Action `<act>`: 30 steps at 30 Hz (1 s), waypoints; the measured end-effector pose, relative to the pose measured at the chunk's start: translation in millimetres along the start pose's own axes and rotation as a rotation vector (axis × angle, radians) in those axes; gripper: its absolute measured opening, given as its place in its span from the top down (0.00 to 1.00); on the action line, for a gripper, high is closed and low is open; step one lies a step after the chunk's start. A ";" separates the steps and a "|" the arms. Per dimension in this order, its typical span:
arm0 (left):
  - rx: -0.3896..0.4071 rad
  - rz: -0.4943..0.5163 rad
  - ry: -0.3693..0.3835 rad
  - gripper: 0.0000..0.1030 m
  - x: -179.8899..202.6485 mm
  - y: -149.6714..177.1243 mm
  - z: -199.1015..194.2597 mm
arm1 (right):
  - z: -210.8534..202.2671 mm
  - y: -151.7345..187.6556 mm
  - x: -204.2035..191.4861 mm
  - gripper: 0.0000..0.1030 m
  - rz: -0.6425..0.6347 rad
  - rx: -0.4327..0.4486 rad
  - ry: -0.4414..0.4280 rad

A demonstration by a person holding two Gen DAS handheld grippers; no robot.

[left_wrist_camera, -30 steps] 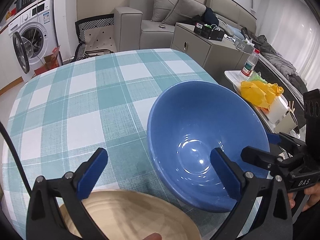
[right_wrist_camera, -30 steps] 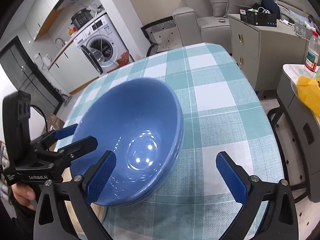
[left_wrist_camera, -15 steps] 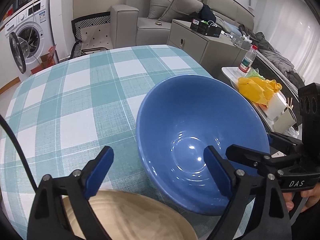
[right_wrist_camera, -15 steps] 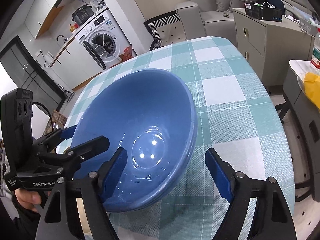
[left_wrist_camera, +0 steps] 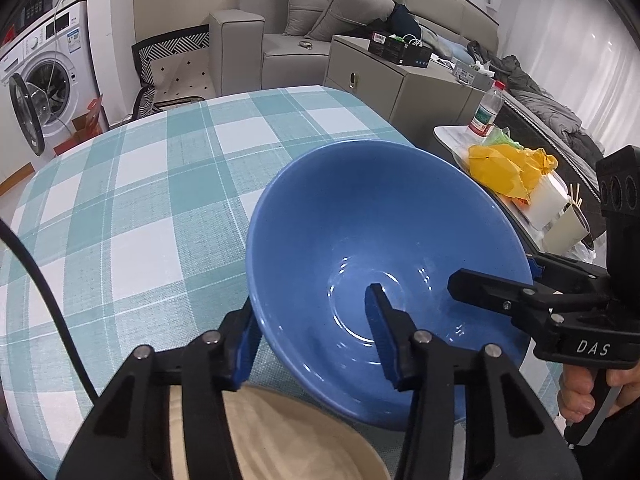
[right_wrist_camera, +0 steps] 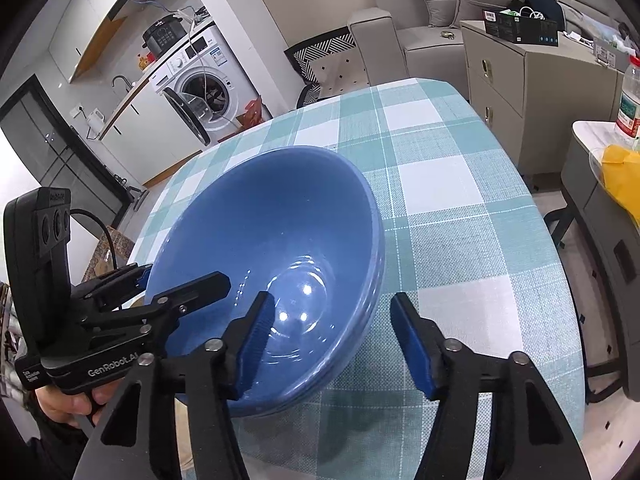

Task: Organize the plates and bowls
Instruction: 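Lift the nested blue bowls with both grippers and carry them over the cream plates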

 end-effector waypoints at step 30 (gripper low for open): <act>-0.003 0.009 -0.051 0.68 0.6 2.4 -3.2 | -2.4 3.1 -6.3 0.68 -0.012 0.010 0.118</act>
Point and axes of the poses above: each gripper's, at about its wrist camera, not at the fingertips, and z roughly the way its jaws point, x to its right, y to its underside, the point moved 1 cm from there along z, roughly the way its jaws point, and after that the axes turned 4 degrees about z, right-handed, at the moved point
